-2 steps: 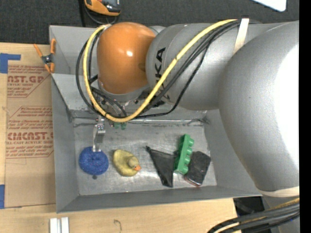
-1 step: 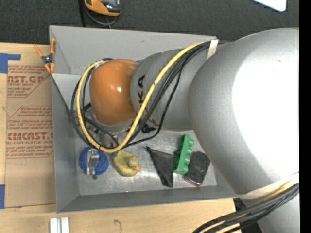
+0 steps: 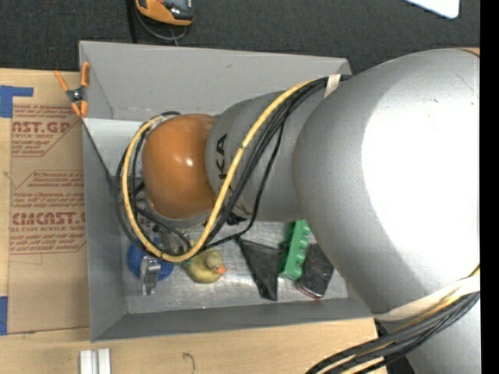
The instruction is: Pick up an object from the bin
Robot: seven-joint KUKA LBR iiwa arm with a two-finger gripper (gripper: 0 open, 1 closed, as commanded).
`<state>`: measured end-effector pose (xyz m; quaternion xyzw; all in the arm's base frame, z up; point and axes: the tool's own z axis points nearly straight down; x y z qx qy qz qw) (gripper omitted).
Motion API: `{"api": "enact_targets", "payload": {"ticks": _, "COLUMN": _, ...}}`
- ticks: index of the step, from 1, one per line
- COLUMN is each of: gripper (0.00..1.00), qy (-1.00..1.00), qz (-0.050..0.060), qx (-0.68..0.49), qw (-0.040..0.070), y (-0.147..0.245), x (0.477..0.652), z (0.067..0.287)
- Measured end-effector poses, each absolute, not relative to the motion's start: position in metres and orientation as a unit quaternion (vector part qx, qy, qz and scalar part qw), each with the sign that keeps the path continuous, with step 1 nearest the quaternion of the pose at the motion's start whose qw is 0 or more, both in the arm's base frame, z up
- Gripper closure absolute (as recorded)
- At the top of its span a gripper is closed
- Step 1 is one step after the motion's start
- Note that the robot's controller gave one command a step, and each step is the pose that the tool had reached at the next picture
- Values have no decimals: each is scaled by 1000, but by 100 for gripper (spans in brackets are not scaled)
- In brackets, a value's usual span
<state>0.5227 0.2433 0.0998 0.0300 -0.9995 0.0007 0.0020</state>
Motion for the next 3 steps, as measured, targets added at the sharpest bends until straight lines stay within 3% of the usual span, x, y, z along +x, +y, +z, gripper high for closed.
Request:
{"api": "enact_targets", "payload": {"ticks": 1, "gripper": 0, "qy": -999, "qz": -1, "qx": -50, "qw": 0, "y": 242, "x": 522, "z": 126}}
{"api": "enact_targets", "payload": {"ticks": 2, "gripper": 0, "qy": -999, "qz": -1, "qx": -54, "qw": -2, "y": 234, "x": 517, "z": 85}}
{"api": "enact_targets", "payload": {"ticks": 3, "gripper": 100, "qy": -991, "qz": -3, "qx": -136, "qw": -3, "y": 232, "x": 511, "z": 72}}
